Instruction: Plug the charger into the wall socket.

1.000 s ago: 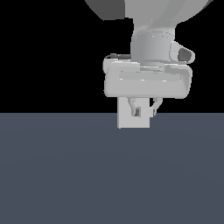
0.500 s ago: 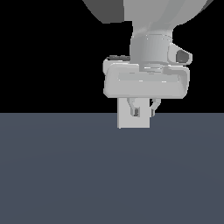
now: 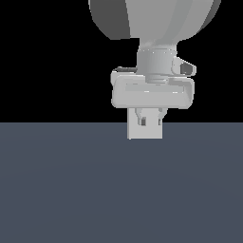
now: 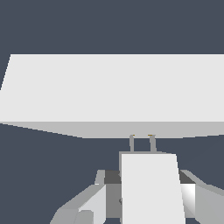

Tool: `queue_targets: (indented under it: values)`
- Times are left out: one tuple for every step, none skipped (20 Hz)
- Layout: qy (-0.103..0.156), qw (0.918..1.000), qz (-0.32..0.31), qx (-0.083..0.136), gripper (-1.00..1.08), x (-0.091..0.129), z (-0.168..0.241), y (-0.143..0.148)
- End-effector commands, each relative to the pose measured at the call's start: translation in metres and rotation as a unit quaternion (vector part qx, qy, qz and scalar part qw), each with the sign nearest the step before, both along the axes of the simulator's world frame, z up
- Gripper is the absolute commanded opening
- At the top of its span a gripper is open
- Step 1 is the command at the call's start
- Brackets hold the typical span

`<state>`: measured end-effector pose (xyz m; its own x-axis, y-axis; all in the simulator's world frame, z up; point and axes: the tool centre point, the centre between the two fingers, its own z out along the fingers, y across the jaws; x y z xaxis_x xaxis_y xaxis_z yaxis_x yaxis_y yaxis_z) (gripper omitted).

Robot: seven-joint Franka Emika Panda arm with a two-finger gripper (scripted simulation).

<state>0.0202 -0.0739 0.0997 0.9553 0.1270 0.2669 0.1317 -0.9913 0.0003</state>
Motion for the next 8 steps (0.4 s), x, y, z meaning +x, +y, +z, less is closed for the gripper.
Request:
queue_targets:
  values:
    - [0.000,1.0000,0.000,0.000,-1.00,0.0067,0.0001,0.0007]
    - [0.000,1.0000,0.000,0.000,-1.00,0.0085,0.0001,0.0009]
    - [0.000,1.0000,0.000,0.000,-1.00,0.0099,0.0001,0.0011]
    - [0.000,1.0000,0.000,0.000,-1.00,0.0109,0.0001,0.0012]
    - [0.000,1.0000,0.000,0.000,-1.00,0.0116,0.0003,0.0012]
    - [0.000,1.0000,0.000,0.000,-1.00,0.0119,0.0003,0.0011]
    - [0.000,1.0000,0.000,0.000,-1.00,0.0119,0.0003,0.0011]
    - [0.000,1.0000,0.000,0.000,-1.00,0.0117,0.0003,0.0010]
